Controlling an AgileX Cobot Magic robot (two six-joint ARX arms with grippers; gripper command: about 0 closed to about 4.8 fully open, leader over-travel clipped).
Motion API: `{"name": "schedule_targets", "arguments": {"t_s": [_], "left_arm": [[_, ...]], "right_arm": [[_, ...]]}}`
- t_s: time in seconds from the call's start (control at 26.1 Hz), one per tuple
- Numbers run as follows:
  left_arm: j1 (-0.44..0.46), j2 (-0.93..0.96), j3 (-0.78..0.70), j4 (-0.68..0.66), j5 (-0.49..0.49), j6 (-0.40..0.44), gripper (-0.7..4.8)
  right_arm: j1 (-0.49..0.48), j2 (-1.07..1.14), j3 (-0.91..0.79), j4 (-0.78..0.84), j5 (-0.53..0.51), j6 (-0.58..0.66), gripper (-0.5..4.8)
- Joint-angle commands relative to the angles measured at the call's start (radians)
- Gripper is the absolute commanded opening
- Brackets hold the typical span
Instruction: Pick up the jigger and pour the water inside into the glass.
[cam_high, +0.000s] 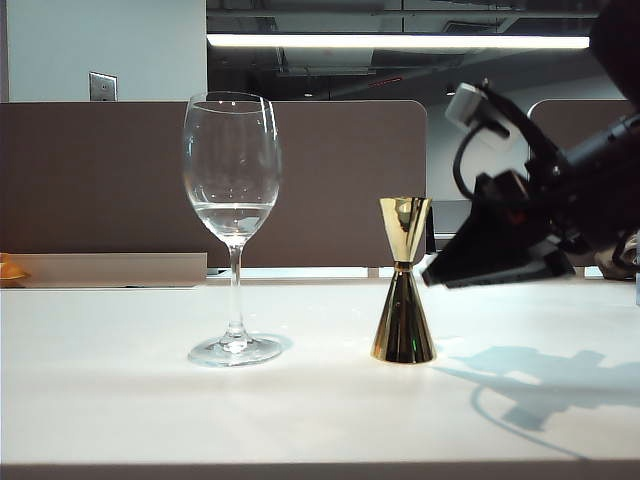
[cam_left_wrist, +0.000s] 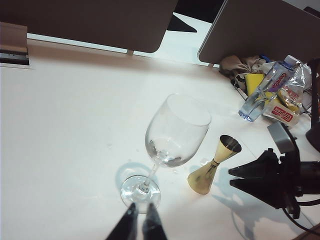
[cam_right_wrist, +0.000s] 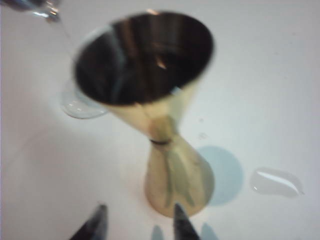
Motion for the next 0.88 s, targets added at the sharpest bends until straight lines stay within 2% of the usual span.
{"name": "schedule_targets", "arguments": {"t_s": [0.04, 0.12, 0.23, 0.5, 0.88], "left_arm": [[0.000, 0.000, 0.004, 0.003, 0.005, -0.002, 0.26], [0.000, 0.000, 0.004, 0.003, 0.004, -0.002, 0.26], [0.000, 0.000, 0.004, 0.003, 0.005, -0.002, 0.26], [0.000, 0.000, 0.004, 0.000, 0.002, -0.002, 0.26], [0.000, 0.000, 0.004, -0.001, 0.002, -0.002, 0.26]], "right_arm": [[0.000, 0.032, 0.003, 0.038, 0.002, 0.002, 2.22], [0.000, 0.050, 0.003, 0.063, 0.001, 0.002, 2.38], [0.000, 0.055, 0.005, 0.089, 0.008, 0.002, 3.12], [0.000, 0.055, 0.005, 0.150, 0.049, 0.002, 3.12], [0.000, 0.080, 0.010, 0.202, 0.048, 0.002, 3.12]]}}
